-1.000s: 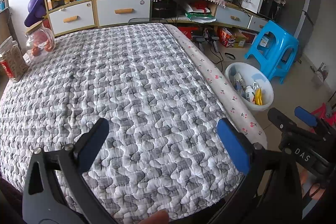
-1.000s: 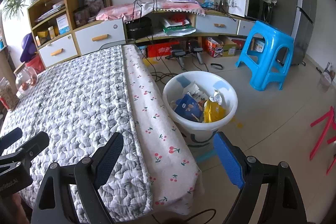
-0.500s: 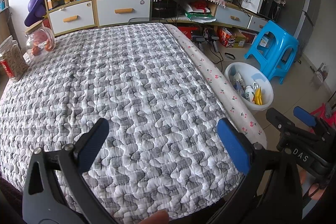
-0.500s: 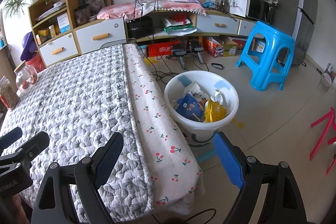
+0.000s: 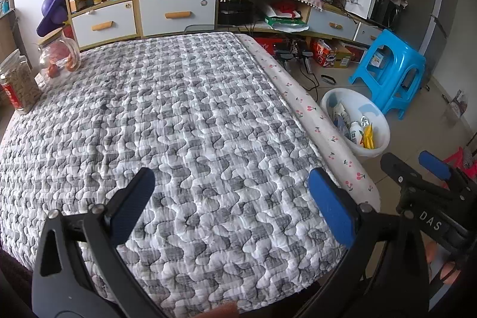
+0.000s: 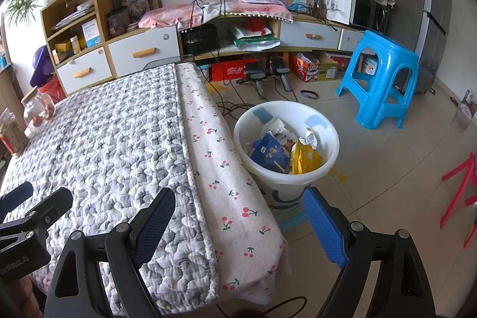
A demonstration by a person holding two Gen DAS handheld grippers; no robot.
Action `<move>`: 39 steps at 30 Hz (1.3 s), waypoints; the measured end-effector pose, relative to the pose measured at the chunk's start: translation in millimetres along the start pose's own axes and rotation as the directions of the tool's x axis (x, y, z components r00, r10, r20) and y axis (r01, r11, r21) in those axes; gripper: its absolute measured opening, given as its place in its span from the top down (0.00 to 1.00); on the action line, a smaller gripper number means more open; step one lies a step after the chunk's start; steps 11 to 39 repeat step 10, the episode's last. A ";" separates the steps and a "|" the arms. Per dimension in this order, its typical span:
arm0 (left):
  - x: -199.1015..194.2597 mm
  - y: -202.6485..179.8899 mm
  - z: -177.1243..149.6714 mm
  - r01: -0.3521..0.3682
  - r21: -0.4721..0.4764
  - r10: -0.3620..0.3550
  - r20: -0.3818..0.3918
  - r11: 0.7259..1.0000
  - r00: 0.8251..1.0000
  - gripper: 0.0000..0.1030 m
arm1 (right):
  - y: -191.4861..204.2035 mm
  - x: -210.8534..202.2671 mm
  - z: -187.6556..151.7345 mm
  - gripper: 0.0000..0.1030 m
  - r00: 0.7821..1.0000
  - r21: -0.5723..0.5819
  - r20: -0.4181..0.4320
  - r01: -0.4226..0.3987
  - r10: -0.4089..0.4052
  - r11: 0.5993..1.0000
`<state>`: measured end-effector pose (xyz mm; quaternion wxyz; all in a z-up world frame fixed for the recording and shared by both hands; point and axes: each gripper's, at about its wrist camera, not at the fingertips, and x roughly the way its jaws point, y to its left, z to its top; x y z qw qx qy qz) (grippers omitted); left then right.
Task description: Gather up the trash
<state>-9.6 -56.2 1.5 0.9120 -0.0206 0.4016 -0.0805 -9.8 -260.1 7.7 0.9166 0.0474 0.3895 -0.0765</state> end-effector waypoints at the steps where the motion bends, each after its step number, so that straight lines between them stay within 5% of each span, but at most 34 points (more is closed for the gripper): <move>1: -0.1 0.2 0.0 -0.002 0.000 0.002 0.001 1.000 1.000 0.01 | 0.2 0.2 0.0 0.14 1.000 -0.001 0.000 -0.001 0.001 1.000; 39: -0.1 1.5 0.6 -0.006 0.000 0.006 0.001 1.000 1.000 0.01 | 2.3 0.3 0.4 0.14 1.000 -0.003 -0.005 -0.009 0.009 1.000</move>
